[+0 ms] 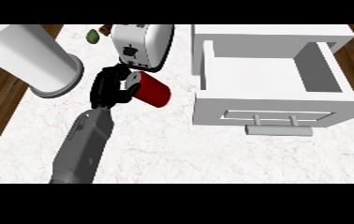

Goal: Pick up the can, place it into the drawer and close the drawer

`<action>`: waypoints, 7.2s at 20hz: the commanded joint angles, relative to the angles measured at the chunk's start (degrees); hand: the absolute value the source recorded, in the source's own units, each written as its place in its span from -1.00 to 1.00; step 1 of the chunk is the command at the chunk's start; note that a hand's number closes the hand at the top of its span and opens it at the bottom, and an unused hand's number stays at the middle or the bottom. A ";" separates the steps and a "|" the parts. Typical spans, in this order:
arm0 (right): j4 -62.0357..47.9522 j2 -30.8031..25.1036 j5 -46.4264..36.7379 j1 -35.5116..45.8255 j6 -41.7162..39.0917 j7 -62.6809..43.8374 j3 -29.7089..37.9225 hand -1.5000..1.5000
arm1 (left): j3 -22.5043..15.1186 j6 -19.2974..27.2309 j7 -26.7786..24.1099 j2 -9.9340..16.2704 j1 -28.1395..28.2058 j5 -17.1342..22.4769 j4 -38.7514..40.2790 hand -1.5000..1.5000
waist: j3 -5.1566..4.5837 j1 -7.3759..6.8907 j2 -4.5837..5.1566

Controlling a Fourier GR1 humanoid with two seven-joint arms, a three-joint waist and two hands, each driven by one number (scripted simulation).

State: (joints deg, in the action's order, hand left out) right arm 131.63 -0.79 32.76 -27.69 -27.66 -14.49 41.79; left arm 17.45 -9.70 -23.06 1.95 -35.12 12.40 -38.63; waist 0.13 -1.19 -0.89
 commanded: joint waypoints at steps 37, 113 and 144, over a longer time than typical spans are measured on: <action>-4.18 -1.37 1.48 2.10 -1.76 1.35 0.67 -1.00 | -26.82 44.28 31.74 -1.95 -32.09 8.81 -16.28 1.00 | -0.08 2.96 0.97; -6.22 -5.99 -65.59 31.89 5.72 14.25 -30.85 -1.00 | -51.43 54.12 8.21 -1.95 -46.04 47.85 10.05 -1.00 | -0.12 0.53 1.57; -79.75 -6.41 -103.74 66.92 42.92 20.98 -41.31 -1.00 | -51.36 58.27 23.81 15.68 -35.16 38.28 -11.61 -1.00 | -0.09 -0.91 1.03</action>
State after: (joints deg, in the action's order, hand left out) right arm 60.51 -6.75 -69.13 36.28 10.25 5.78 -0.96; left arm -34.17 47.83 -2.03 15.14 -71.69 51.69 -46.86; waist -0.18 -2.42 -0.08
